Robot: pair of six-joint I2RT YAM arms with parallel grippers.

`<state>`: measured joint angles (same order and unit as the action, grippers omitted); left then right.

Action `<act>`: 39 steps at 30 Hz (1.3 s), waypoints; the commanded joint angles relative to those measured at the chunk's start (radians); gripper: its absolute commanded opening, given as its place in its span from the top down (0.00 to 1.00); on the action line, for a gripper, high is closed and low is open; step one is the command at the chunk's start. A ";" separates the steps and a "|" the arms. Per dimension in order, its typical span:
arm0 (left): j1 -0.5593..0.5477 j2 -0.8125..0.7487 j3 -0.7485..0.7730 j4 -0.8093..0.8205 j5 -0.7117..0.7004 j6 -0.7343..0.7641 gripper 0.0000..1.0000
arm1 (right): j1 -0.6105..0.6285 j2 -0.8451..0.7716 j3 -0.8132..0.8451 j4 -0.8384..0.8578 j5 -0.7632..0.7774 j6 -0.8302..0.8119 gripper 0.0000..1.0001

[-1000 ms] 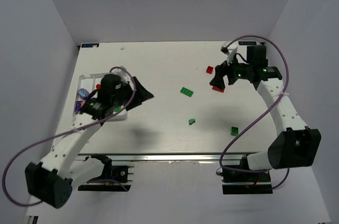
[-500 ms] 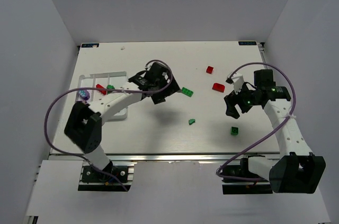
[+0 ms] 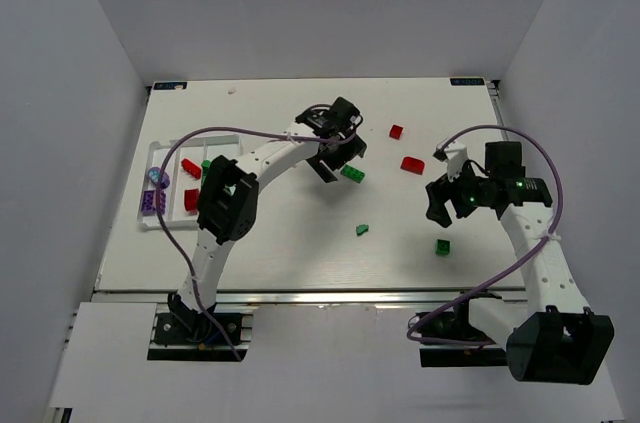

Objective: Sort the legos into containers by color

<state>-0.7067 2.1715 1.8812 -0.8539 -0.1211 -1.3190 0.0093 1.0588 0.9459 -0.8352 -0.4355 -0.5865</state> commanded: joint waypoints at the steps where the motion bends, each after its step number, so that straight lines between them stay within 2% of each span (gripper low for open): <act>1: -0.004 0.074 0.146 -0.161 -0.038 -0.074 0.02 | -0.035 -0.034 -0.016 0.053 -0.032 0.019 0.14; 2: -0.002 0.095 0.192 -0.184 -0.028 -0.085 0.02 | -0.040 -0.043 -0.019 0.061 -0.035 0.020 0.14; 7: 0.001 0.175 0.222 -0.237 0.038 -0.138 0.02 | -0.068 -0.066 -0.042 0.090 -0.066 0.039 0.14; 12: 0.013 0.313 0.430 -0.327 0.038 -0.149 0.02 | -0.098 -0.100 -0.075 0.105 -0.088 0.040 0.14; 14: 0.019 0.336 0.469 -0.329 0.037 -0.158 0.02 | -0.104 -0.115 -0.096 0.110 -0.100 0.039 0.14; 19: 0.030 0.347 0.457 -0.286 0.046 -0.178 0.02 | -0.123 -0.138 -0.136 0.125 -0.117 0.057 0.14; 25: 0.041 0.401 0.476 -0.330 0.074 -0.183 0.02 | -0.132 -0.151 -0.160 0.166 -0.147 0.112 0.14; 29: 0.052 0.439 0.499 -0.365 0.084 -0.174 0.07 | -0.135 -0.169 -0.168 0.188 -0.154 0.140 0.14; 33: 0.056 0.458 0.504 -0.385 0.095 -0.145 0.19 | -0.137 -0.203 -0.191 0.217 -0.154 0.165 0.14; 39: 0.062 0.470 0.503 -0.425 0.092 -0.111 0.25 | -0.137 -0.232 -0.208 0.240 -0.183 0.218 0.15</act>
<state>-0.6495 2.5813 2.3913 -1.2163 0.0124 -1.4628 -0.1234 0.8421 0.7433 -0.6399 -0.5827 -0.4137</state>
